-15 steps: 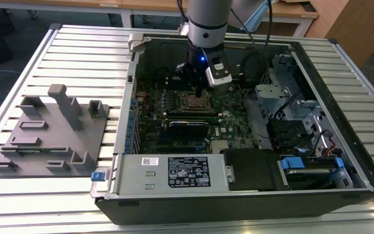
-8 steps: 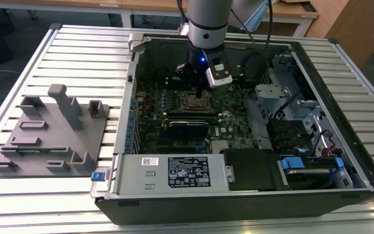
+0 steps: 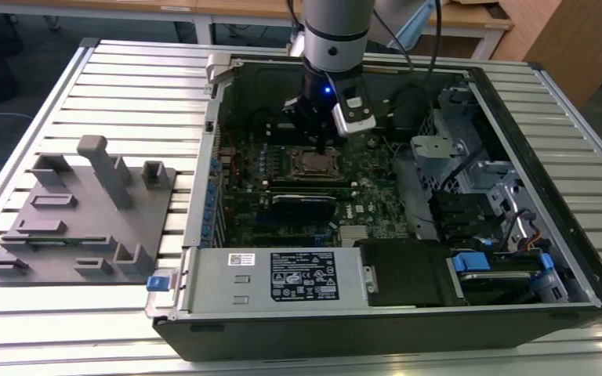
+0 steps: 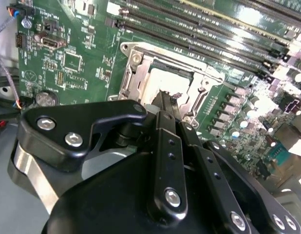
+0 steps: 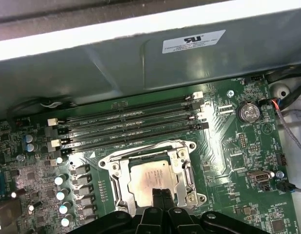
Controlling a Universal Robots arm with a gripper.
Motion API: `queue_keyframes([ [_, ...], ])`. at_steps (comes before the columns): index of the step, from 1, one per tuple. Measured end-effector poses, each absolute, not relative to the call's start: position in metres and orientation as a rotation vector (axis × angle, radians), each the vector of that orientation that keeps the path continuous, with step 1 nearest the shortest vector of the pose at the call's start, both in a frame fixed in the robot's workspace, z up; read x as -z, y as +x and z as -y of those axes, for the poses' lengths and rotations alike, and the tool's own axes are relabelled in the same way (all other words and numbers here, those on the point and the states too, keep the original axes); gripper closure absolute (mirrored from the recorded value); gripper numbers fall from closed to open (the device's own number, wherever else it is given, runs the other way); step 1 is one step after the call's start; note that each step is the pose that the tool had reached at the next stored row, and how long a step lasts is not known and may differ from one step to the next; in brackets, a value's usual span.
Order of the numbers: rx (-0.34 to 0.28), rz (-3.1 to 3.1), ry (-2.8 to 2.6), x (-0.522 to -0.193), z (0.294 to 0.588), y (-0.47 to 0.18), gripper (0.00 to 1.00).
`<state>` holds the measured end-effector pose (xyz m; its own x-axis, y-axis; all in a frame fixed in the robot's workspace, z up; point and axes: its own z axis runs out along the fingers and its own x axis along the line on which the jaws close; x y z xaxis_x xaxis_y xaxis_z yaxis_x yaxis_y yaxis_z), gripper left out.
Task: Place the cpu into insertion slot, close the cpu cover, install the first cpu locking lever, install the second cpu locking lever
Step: 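Install the second cpu locking lever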
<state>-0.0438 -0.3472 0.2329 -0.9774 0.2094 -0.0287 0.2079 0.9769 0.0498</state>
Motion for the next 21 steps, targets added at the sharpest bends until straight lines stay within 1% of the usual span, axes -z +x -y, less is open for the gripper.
queue_keyframes([
  [2, -0.072, -3.090, 0.326, -0.2374, 0.3473, -0.0438, 0.90],
  [12, -0.072, -3.090, 0.326, -0.2376, 0.3486, -0.0438, 0.90],
  [21, -0.073, -3.090, 0.326, -0.2446, 0.3490, -0.0438, 0.90],
])
